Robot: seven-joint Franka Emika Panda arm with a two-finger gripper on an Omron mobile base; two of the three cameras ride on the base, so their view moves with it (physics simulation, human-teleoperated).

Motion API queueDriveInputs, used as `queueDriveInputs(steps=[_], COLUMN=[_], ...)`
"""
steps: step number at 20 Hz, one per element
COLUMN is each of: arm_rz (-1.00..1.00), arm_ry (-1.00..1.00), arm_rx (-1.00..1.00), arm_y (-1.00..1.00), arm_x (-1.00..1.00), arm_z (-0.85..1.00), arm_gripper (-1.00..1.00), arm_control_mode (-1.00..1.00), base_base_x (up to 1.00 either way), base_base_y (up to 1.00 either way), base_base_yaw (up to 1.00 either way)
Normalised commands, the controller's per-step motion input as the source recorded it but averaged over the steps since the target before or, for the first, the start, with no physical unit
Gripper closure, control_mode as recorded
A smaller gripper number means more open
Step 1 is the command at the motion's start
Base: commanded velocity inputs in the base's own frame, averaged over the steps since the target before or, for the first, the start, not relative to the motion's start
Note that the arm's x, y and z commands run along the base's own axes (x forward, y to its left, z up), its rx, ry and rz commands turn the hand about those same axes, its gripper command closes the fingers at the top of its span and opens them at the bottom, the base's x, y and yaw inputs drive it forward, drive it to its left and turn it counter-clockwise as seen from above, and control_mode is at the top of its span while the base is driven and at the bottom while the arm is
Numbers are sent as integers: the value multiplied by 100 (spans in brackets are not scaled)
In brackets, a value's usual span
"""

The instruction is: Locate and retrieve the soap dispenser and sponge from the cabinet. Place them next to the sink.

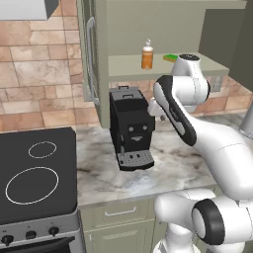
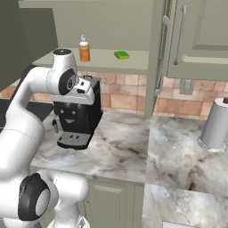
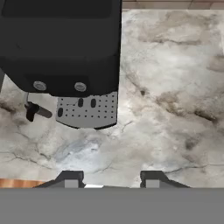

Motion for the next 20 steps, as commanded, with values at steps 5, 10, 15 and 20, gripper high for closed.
queueDriveInputs(steps=[5,10,15,20], arm_rz=[0,0,2,1], arm_ry=[-5,-19,-27,-27], arm_rx=[-1,-9,-12,-6], arm_y=[7,14,8,2], arm_x=[-5,-10,-10,-14], arm_z=[4,19,24,29], arm_gripper=[-100,-100,-100,-100], arm_control_mode=[-100,-100,-100,-100], base_base_x=[0,0,0,0], base_base_y=[0,0,0,0], base_base_yaw=[0,0,0,0])
